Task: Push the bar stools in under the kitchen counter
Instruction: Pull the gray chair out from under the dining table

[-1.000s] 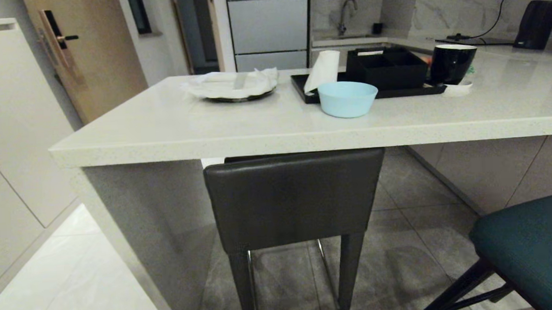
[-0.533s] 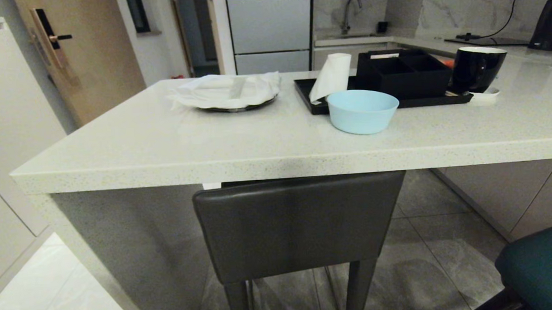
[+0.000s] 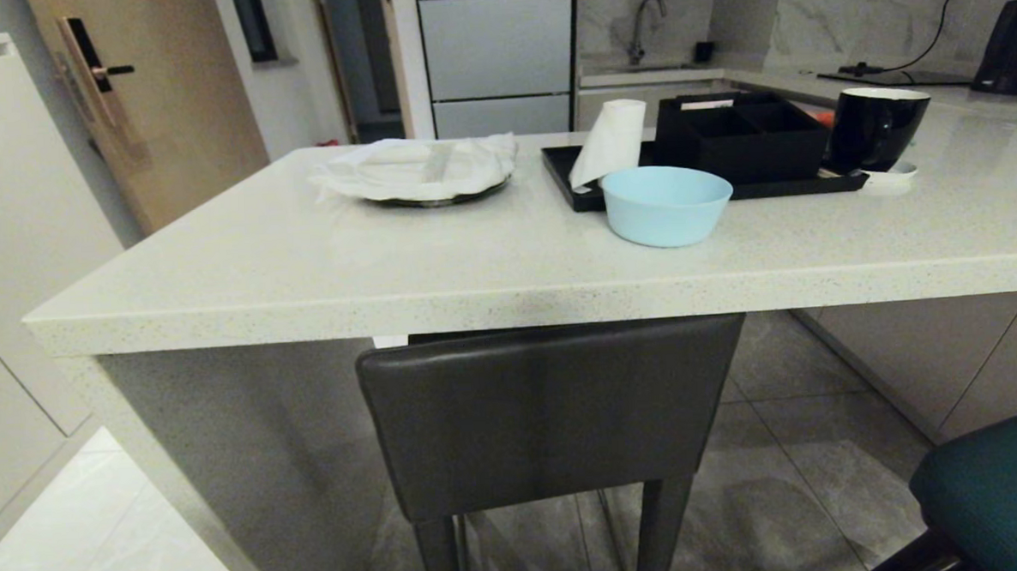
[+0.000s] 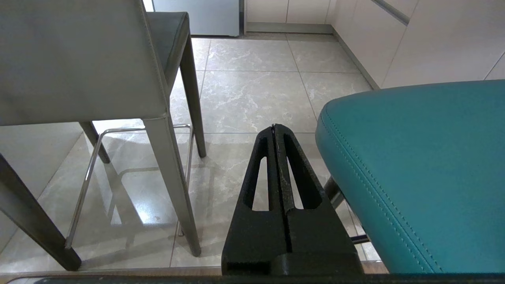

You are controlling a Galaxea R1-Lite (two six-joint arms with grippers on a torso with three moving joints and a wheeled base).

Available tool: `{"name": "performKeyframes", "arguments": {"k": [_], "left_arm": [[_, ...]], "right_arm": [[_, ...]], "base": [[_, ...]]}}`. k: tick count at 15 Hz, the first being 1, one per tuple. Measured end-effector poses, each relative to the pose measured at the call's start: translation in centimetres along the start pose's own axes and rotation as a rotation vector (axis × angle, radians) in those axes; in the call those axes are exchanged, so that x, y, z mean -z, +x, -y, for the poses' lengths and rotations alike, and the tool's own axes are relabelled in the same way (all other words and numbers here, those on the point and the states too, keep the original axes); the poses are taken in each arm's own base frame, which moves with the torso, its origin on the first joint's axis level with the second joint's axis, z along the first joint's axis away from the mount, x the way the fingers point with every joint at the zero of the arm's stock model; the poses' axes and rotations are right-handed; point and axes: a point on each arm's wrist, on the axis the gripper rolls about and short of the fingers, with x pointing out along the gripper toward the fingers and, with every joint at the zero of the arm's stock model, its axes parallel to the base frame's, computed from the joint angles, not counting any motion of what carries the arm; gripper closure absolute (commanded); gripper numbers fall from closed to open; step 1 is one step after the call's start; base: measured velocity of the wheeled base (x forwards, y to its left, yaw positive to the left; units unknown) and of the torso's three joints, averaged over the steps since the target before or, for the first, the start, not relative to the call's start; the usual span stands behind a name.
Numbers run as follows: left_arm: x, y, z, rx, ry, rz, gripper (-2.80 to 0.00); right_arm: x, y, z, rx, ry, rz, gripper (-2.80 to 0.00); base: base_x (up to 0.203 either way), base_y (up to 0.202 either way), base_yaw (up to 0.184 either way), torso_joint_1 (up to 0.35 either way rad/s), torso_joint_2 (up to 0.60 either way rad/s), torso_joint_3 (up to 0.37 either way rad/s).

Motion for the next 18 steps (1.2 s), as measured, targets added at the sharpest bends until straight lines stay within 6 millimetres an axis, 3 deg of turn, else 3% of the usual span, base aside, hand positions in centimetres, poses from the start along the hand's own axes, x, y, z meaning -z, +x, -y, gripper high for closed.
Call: {"name": "performKeyframes", "arguments": {"k": [18], "left_arm": [[-0.02,0.0,0.01,0.002,0.001,0.002,0.0]], "right_arm": [[0.0,0.0,-0.01,-0.003,0.011,0.0,0.0]], "base": [[0.0,0.0,0.0,-0.012,0.04,0.026]]}}
